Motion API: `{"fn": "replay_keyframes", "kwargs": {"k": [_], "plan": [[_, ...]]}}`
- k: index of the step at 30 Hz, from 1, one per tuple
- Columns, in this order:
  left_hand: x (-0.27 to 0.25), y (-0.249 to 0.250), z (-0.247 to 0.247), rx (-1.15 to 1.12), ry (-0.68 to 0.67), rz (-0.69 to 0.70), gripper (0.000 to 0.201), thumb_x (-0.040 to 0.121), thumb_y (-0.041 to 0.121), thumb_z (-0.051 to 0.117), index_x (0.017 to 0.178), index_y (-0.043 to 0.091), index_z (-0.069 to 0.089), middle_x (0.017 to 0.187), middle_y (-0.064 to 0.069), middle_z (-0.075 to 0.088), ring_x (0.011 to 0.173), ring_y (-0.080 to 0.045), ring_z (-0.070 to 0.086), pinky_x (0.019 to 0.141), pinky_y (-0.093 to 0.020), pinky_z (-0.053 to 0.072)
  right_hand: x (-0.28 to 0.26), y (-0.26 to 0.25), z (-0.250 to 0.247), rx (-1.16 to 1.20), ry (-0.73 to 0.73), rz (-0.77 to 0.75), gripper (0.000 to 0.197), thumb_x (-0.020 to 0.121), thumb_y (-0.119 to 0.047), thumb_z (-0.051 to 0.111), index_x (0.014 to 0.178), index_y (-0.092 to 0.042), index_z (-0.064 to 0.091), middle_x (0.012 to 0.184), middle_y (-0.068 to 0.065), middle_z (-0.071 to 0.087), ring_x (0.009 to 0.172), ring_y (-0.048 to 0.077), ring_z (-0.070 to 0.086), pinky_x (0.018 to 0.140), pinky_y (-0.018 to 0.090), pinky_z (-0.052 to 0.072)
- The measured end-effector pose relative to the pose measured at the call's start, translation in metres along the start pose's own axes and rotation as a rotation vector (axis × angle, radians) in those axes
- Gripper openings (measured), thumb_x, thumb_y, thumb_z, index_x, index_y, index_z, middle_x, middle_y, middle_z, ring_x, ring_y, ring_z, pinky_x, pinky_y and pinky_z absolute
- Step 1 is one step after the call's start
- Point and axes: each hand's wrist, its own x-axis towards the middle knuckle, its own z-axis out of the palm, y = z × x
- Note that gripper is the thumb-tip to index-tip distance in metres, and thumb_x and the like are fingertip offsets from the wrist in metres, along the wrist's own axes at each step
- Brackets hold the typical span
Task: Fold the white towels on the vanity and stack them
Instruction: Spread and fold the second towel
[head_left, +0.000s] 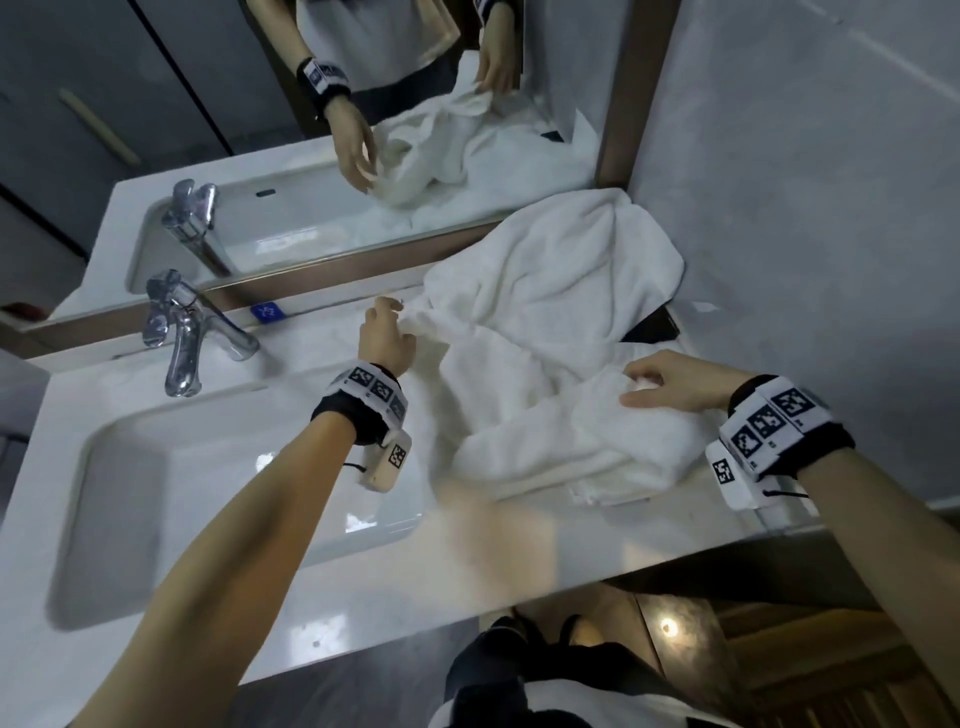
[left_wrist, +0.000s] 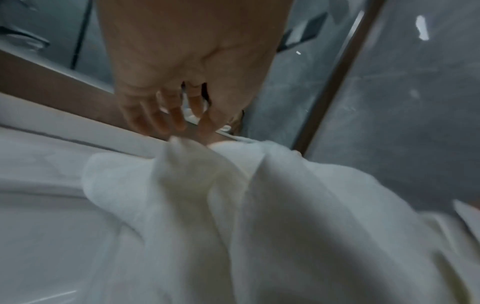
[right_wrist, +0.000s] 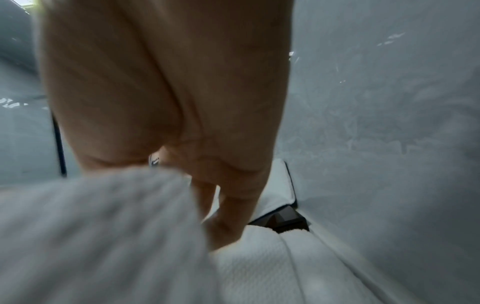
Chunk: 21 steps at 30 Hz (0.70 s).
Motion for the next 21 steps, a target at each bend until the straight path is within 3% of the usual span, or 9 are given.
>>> {"fn": "replay_keyframes", "kwargs": {"k": [3, 6, 9, 11, 13, 14, 17, 19, 21], "plan": [[-0.011, 0.010, 0.012, 0.040, 0.021, 0.127, 0.032, 0.088, 0.026, 0.059, 0.115, 0.007, 0.057, 0.120, -0.016, 0.052, 0.108, -0.031, 0.052, 0.090, -0.037, 0.045, 0.004, -0.004, 0.003, 0.017, 0.002, -0.059, 0.012, 0.091, -0.023, 0.060, 0.080, -0.018, 0.057, 0.074, -0.009, 0.046, 0.073, 0.011, 0.042, 0.066, 0.014, 0.033], [-0.020, 0.026, 0.027, 0.090, -0.115, 0.007, 0.057, 0.083, 0.056, 0.057, 0.118, 0.011, 0.055, 0.121, -0.011, 0.054, 0.105, -0.026, 0.057, 0.082, -0.034, 0.045, 0.011, -0.009, 0.006, -0.007, -0.011, -0.098, 0.009, 0.091, -0.025, 0.060, 0.092, -0.016, 0.059, 0.090, -0.007, 0.051, 0.088, 0.010, 0.046, 0.082, 0.023, 0.033], [-0.023, 0.032, 0.035, 0.227, -0.314, -0.125, 0.082, 0.077, 0.058, 0.065, 0.134, 0.005, 0.040, 0.134, -0.013, 0.049, 0.120, -0.031, 0.051, 0.091, -0.037, 0.043, 0.015, -0.017, 0.010, 0.016, -0.050, -0.167, 0.018, 0.092, -0.023, 0.058, 0.077, -0.029, 0.052, 0.078, -0.015, 0.048, 0.074, 0.005, 0.043, 0.069, 0.014, 0.032], [-0.021, 0.030, 0.034, 0.242, -0.376, -0.145, 0.053, 0.081, 0.045, 0.067, 0.110, 0.004, 0.054, 0.125, -0.016, 0.057, 0.107, -0.031, 0.055, 0.079, -0.032, 0.042, 0.015, -0.019, 0.010, 0.063, -0.071, -0.204, 0.026, 0.093, -0.019, 0.058, 0.070, -0.029, 0.050, 0.069, -0.015, 0.046, 0.064, 0.004, 0.039, 0.062, 0.014, 0.032], [-0.020, 0.028, 0.023, 0.142, -0.301, -0.139, 0.027, 0.089, 0.031, 0.059, 0.081, 0.007, 0.053, 0.102, -0.017, 0.063, 0.092, -0.031, 0.056, 0.066, -0.029, 0.037, 0.014, -0.020, 0.008, 0.095, -0.089, -0.219, 0.024, 0.093, -0.017, 0.057, 0.071, -0.027, 0.052, 0.070, -0.012, 0.049, 0.066, 0.005, 0.041, 0.065, 0.016, 0.032], [-0.020, 0.027, 0.014, 0.079, -0.216, -0.132, 0.024, 0.093, 0.027, 0.053, 0.081, 0.006, 0.051, 0.096, -0.018, 0.062, 0.091, -0.033, 0.056, 0.065, -0.029, 0.036, 0.013, -0.020, 0.007, 0.106, -0.100, -0.229, 0.023, 0.093, -0.017, 0.057, 0.073, -0.026, 0.053, 0.072, -0.012, 0.050, 0.068, 0.003, 0.043, 0.068, 0.019, 0.033], [-0.016, 0.018, -0.022, -0.117, 0.173, -0.171, 0.018, 0.099, 0.018, 0.037, 0.098, 0.002, 0.045, 0.112, -0.028, 0.059, 0.103, -0.040, 0.056, 0.074, -0.035, 0.037, 0.014, -0.024, 0.011, 0.106, -0.158, -0.246, 0.014, 0.092, -0.019, 0.058, 0.079, -0.022, 0.059, 0.073, -0.009, 0.052, 0.066, -0.006, 0.043, 0.069, 0.016, 0.035], [-0.013, 0.009, -0.049, -0.228, 0.376, -0.235, 0.010, 0.100, 0.017, 0.032, 0.096, 0.008, 0.032, 0.117, -0.031, 0.056, 0.107, -0.041, 0.055, 0.079, -0.038, 0.038, 0.016, -0.029, 0.018, 0.099, -0.224, -0.252, 0.010, 0.091, -0.020, 0.060, 0.092, -0.012, 0.065, 0.082, 0.002, 0.061, 0.073, 0.000, 0.051, 0.076, 0.021, 0.039], [-0.010, -0.002, -0.070, -0.297, 0.450, -0.265, 0.007, 0.100, 0.015, 0.031, 0.097, 0.009, 0.028, 0.121, -0.031, 0.054, 0.109, -0.040, 0.054, 0.084, -0.037, 0.037, 0.018, -0.034, 0.026, 0.084, -0.281, -0.249, 0.009, 0.090, -0.023, 0.062, 0.091, -0.014, 0.066, 0.083, 0.005, 0.062, 0.076, 0.012, 0.055, 0.079, 0.031, 0.041]]}}
